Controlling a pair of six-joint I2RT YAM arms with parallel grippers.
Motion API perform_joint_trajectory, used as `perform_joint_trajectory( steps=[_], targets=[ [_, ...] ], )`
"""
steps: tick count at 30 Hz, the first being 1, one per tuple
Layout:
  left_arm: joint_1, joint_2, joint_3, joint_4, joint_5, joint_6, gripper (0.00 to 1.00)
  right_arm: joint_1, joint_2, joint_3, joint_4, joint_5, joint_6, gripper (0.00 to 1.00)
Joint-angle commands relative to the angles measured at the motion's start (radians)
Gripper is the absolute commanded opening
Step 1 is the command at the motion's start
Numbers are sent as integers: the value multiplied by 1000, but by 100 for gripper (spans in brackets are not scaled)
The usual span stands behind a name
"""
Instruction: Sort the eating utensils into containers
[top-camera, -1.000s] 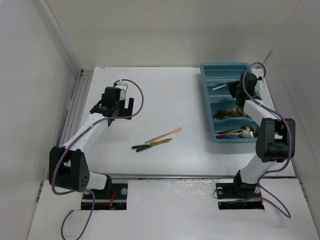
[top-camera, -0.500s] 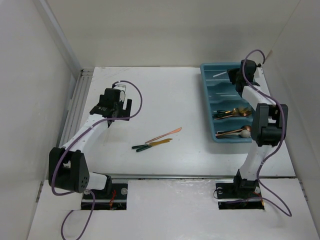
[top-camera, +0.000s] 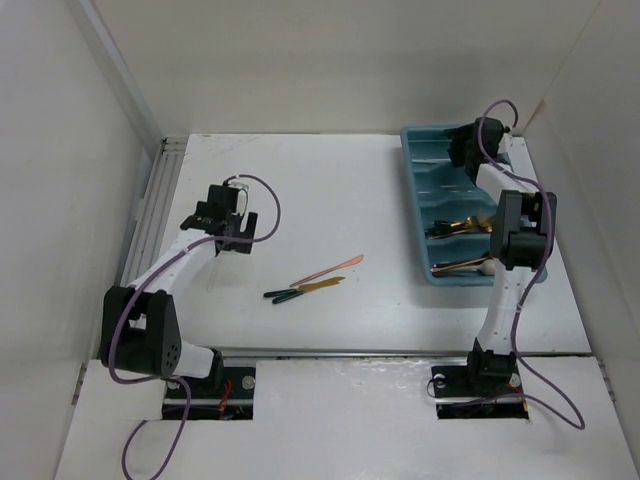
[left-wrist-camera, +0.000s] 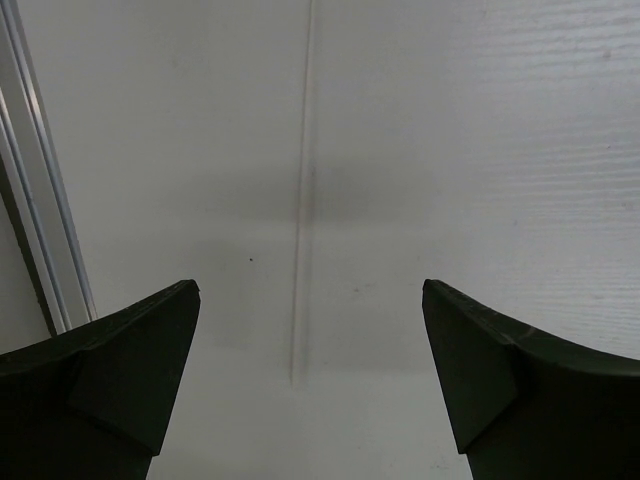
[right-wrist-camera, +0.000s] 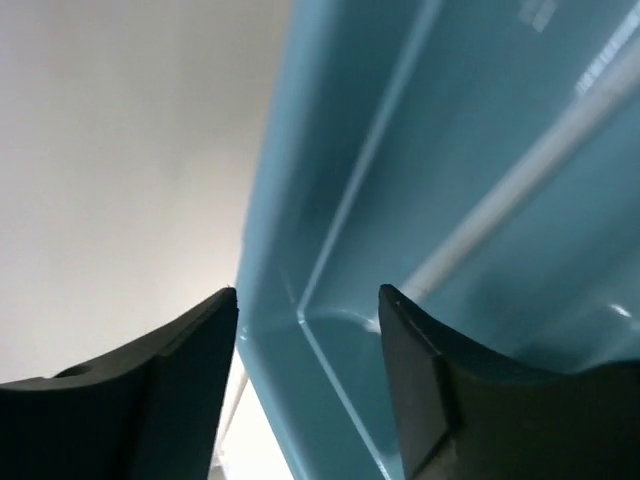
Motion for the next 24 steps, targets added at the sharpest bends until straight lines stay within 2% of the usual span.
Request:
perform_joint_trajectory(
  steps=[1, 3, 5, 7, 8, 9, 10, 13, 18, 20, 21, 24],
  targets=[
    [19, 53, 19, -79, 24, 38, 91, -3, -52, 73, 12, -8, -116, 66],
    [28, 102, 44, -126, 37, 51, 89, -3, -81, 85, 12, -8, -191, 74],
    [38, 133, 57, -151, 61, 65, 89, -3, -103, 97, 12, -34, -251, 74],
    [57, 188, 85, -192, 62, 74, 89, -3, -134, 125, 12, -63, -388, 75],
    [57, 209, 97, -205, 72, 75, 89, 14, -150, 125, 12, -72, -440, 85],
    [68, 246, 108, -234, 89, 75, 89, 28, -192, 125, 12, -73, -496, 100],
    [68, 262, 134, -248, 107, 84, 89, 44, -215, 125, -6, -73, -617, 100],
    [77, 291, 166, -269, 138, 93, 89, 127, -308, 116, -58, -1, -823, 100],
    [100, 360, 205, -260, 160, 93, 86, 233, -419, 36, -69, 32, -980, 100],
    [114, 413, 217, -260, 175, 116, 79, 282, -456, 13, -94, 32, -1044, 99],
    [126, 433, 232, -260, 192, 116, 67, 299, -467, 13, -104, 32, -1067, 99],
    [136, 518, 260, -297, 224, 136, 42, 360, -508, 2, -155, 94, -1138, 99]
  ],
)
